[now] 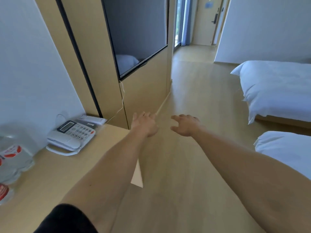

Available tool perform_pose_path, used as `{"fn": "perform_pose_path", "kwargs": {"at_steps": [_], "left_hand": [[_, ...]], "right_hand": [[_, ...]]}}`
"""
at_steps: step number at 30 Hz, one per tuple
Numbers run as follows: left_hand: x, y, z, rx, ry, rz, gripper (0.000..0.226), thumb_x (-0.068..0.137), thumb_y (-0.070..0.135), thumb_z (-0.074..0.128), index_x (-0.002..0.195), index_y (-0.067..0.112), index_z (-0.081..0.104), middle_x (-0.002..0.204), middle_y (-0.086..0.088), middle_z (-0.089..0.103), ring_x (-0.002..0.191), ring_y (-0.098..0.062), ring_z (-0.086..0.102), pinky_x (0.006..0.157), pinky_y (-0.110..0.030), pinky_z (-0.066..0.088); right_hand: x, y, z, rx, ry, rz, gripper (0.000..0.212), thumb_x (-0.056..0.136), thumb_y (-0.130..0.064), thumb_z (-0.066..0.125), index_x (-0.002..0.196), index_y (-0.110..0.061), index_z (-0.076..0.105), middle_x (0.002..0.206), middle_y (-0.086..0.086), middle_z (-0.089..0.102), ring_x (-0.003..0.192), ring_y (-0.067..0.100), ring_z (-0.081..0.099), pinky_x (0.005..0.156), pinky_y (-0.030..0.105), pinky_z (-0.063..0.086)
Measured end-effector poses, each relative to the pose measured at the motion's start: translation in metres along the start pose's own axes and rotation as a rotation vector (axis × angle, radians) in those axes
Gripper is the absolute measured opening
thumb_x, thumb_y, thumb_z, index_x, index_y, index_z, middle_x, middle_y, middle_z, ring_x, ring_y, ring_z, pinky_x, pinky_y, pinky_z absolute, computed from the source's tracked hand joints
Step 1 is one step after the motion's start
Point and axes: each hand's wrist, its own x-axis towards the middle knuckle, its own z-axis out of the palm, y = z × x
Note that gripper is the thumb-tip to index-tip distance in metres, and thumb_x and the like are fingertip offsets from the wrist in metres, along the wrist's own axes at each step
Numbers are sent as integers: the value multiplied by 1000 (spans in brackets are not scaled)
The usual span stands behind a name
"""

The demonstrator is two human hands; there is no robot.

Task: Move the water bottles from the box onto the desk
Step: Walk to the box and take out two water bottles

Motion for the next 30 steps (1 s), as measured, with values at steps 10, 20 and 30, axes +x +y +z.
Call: {"fn": "perform_pose_path", "kwargs": {"at_steps": [10,20,30], "left_hand": [[77,178,1,-59,-27,178,55,103,34,37,156,23,31,162,-5,31,151,-25,23,124,-53,9],[135,280,8,-95,-71,192,53,100,30,39,153,24,34,158,-5,37,147,-28,31,121,-50,17],[208,318,-2,-85,-125,242,58,103,29,36,160,28,21,166,-2,21,153,-25,19,124,-48,14]], "right_hand": [[-21,187,3,28,-45,293,60,99,-58,40,154,-35,28,153,5,42,139,30,41,109,44,38],[-19,306,2,100,-61,406,59,100,-53,42,153,-33,29,152,7,41,139,29,40,111,47,38],[27,361,-6,108,-89,468,61,100,-55,40,155,-34,24,158,5,35,142,26,37,112,44,36]]}}
